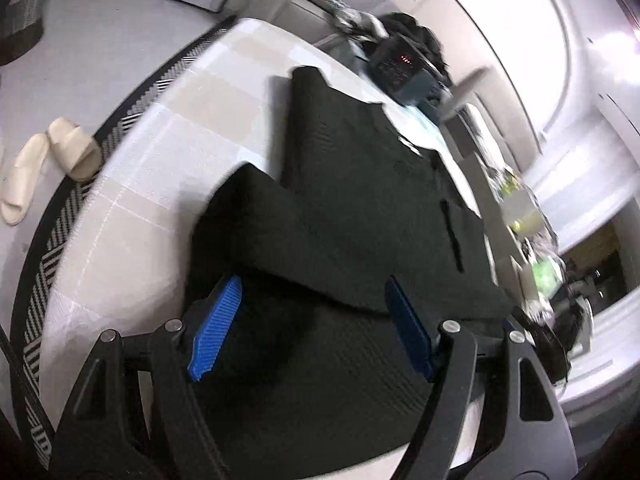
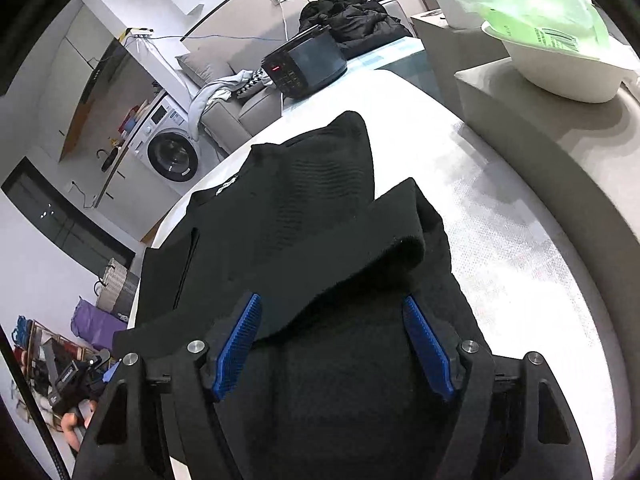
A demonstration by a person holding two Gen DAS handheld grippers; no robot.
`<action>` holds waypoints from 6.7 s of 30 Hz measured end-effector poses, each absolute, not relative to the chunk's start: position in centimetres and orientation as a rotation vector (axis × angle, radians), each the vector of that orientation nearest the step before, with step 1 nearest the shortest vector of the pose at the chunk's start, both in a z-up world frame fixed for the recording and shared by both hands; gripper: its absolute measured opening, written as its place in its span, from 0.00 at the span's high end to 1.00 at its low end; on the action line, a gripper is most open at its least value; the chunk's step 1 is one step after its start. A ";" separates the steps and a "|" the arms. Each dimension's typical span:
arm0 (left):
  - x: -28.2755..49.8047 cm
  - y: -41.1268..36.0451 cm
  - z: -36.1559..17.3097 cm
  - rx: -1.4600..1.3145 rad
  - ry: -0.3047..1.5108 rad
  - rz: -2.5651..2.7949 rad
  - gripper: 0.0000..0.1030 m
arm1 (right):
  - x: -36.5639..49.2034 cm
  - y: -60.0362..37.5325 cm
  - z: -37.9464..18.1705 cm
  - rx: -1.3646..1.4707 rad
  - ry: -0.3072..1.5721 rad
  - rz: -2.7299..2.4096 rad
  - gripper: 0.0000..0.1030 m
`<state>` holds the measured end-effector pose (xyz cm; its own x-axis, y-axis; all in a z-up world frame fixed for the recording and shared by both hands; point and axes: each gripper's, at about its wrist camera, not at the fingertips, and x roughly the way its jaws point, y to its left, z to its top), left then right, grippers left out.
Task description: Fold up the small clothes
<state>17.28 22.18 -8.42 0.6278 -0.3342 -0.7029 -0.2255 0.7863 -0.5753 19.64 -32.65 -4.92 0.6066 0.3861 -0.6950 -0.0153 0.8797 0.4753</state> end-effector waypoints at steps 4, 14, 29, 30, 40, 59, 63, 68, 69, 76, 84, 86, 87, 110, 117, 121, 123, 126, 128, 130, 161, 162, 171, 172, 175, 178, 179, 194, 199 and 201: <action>19.4 22.8 -9.3 -0.730 0.909 -0.064 0.31 | 20.6 -32.9 -5.5 0.467 0.904 0.236 0.27; 21.9 22.6 -9.4 -0.734 0.885 -0.044 0.93 | 22.1 -34.4 -6.6 0.583 0.869 0.136 0.66; 24.7 22.2 -2.9 -0.694 0.724 -0.119 0.95 | 23.2 -34.4 0.0 0.622 0.651 0.258 0.93; 25.5 22.3 -2.5 -0.693 0.713 -0.117 0.95 | 23.7 -34.4 0.3 0.630 0.638 0.253 0.93; 33.3 23.4 -0.6 -0.660 0.670 -0.089 0.95 | 31.7 -32.7 2.7 0.652 0.585 0.228 0.93; 44.3 25.1 -7.1 -0.689 0.768 0.000 0.94 | 43.3 -31.7 -2.0 0.667 0.660 0.110 0.93; 46.6 25.0 -8.1 -0.691 0.839 0.055 0.92 | 45.6 -31.3 -2.8 0.673 0.705 0.070 0.91; 45.1 25.0 -7.3 -0.641 0.805 0.099 0.42 | 45.0 -31.8 -2.9 0.655 0.761 0.040 0.63; 44.4 25.2 -7.0 -0.636 0.782 0.111 0.35 | 44.2 -32.0 -2.6 0.641 0.750 0.037 0.60; 41.5 23.5 -5.8 -0.581 0.831 0.014 0.35 | 42.2 -31.2 -3.2 0.649 0.852 0.185 0.57; 45.6 14.3 -8.8 -0.300 1.025 -0.141 0.35 | 45.7 -26.9 -6.1 0.654 0.960 0.284 0.57; 46.9 13.1 -9.2 -0.258 1.033 -0.131 0.35 | 46.6 -26.3 -6.1 0.664 0.952 0.293 0.57; 47.6 12.6 -9.1 -0.230 1.018 -0.125 0.35 | 47.2 -26.0 -6.0 0.668 0.943 0.303 0.57; 35.7 12.5 -6.1 -0.202 0.923 -0.049 0.34 | 35.2 -20.1 -4.4 0.113 0.996 0.329 0.40; 29.2 7.0 -5.4 -0.078 0.867 -0.045 0.20 | 28.9 -17.1 -5.3 -0.063 0.999 0.393 0.22; 27.0 5.0 -5.3 -0.066 0.858 -0.048 0.19 | 25.7 -16.5 -5.2 -0.118 0.998 0.419 0.18; 25.9 4.2 -5.4 -0.077 0.859 -0.060 0.17 | 24.6 -16.6 -5.1 -0.133 0.994 0.408 0.16; 24.9 3.0 -5.8 -0.065 0.873 -0.066 0.05 | 23.0 -16.6 -5.3 -0.177 0.985 0.403 0.15; 24.3 2.5 -5.9 -0.055 0.860 -0.059 0.01 | 22.2 -16.3 -5.5 -0.217 0.978 0.393 0.15; 23.8 2.2 -6.0 -0.053 0.858 -0.069 0.01 | 21.5 -16.4 -5.8 -0.227 0.979 0.405 0.14; 13.5 19.2 -8.1 -0.470 0.949 0.167 0.19 | 16.7 -37.2 -5.7 0.529 1.034 0.230 0.17; 13.5 19.6 -8.6 -0.511 0.965 0.150 0.30 | 16.8 -37.1 -6.0 0.561 1.037 0.236 0.18; 15.8 20.8 -9.5 -0.600 0.887 0.178 0.69 | 19.0 -35.2 -6.3 0.532 0.946 0.176 0.38; 16.2 20.5 -9.5 -0.596 0.889 0.183 0.75 | 19.3 -34.8 -6.3 0.494 0.944 0.132 0.52; 16.6 20.4 -9.6 -0.582 0.869 0.182 0.87 | 19.3 -34.8 -6.6 0.481 0.932 0.109 0.75; 16.3 20.3 -9.4 -0.566 0.858 0.170 0.92 | 18.9 -34.9 -6.7 0.478 0.921 0.138 0.81; 15.9 20.3 -9.3 -0.561 0.857 0.168 0.93 | 18.7 -34.9 -6.8 0.472 0.921 0.145 0.82; 6.4 17.9 -7.9 -0.403 0.917 0.148 0.88 | 11.4 -35.8 -6.2 0.394 1.025 0.206 0.66; 5.5 18.2 -7.4 -0.387 0.904 0.200 0.71 | 12.1 -36.9 -5.5 0.449 0.976 0.166 0.55; 5.3 18.3 -7.1 -0.379 0.898 0.221 0.67 | 11.5 -37.7 -5.5 0.460 0.960 0.160 0.55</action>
